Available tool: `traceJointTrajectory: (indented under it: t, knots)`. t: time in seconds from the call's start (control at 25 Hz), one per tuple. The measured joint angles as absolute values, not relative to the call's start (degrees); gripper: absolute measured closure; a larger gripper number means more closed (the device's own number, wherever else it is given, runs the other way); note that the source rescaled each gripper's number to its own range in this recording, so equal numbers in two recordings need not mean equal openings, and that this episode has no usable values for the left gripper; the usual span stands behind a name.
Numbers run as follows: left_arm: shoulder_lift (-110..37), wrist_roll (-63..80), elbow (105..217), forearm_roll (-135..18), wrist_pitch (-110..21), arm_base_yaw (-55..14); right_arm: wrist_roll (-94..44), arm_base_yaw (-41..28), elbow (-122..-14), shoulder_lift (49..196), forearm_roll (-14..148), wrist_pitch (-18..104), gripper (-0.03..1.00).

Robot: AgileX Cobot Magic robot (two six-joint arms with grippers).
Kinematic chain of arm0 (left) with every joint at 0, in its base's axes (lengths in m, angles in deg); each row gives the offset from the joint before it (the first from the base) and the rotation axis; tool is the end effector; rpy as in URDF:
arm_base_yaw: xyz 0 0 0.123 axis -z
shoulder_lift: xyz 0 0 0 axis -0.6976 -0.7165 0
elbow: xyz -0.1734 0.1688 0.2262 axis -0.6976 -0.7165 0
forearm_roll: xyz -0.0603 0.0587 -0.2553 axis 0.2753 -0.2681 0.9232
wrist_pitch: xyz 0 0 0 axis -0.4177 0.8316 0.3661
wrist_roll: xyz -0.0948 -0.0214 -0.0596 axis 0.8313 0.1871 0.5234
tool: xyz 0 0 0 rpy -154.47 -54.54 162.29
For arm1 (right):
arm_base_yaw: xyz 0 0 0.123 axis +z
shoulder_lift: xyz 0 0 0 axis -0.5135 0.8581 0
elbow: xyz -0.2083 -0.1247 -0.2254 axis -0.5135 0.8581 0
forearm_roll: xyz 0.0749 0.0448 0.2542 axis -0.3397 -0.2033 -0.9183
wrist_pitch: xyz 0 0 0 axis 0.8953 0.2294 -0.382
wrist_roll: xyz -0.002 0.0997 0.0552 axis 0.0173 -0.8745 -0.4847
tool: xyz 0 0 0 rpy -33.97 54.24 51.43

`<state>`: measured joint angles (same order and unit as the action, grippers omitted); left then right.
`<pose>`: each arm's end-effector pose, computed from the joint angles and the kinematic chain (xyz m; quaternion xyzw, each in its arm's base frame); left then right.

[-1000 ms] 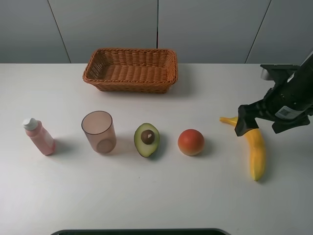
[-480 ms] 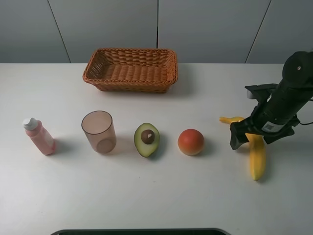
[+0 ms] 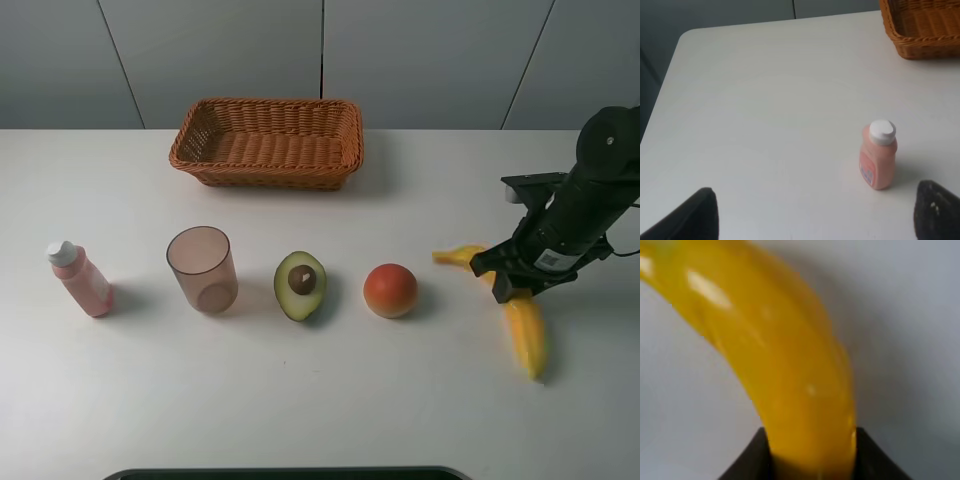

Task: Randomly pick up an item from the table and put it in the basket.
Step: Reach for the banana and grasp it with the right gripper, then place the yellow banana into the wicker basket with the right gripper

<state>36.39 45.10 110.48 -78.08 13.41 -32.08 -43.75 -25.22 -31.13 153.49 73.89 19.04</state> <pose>-0.0158 0.0138 0.2767 0.0685 0.8519 -0.0161 0.5189 0.2860 0.0293 0.1093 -0.0786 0.9968 0.0044 0.0126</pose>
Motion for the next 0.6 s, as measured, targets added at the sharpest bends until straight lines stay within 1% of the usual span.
traceJointTrajectory:
  t: [0.36, 0.52, 0.6]
  knots:
    - [36.4, 45.1, 110.5, -78.1, 13.4, -32.1, -43.9, -25.2, -31.8, 151.9, 73.9, 18.5, 0.95]
    - [36.4, 45.1, 110.5, -78.1, 13.4, -32.1, -41.2, -25.2, -38.2, 146.8, 73.6, 14.4, 0.95]
    - [36.4, 45.1, 110.5, -78.1, 13.4, -32.1, -37.5, -24.5, -43.9, 144.4, 73.1, 12.3, 0.95]
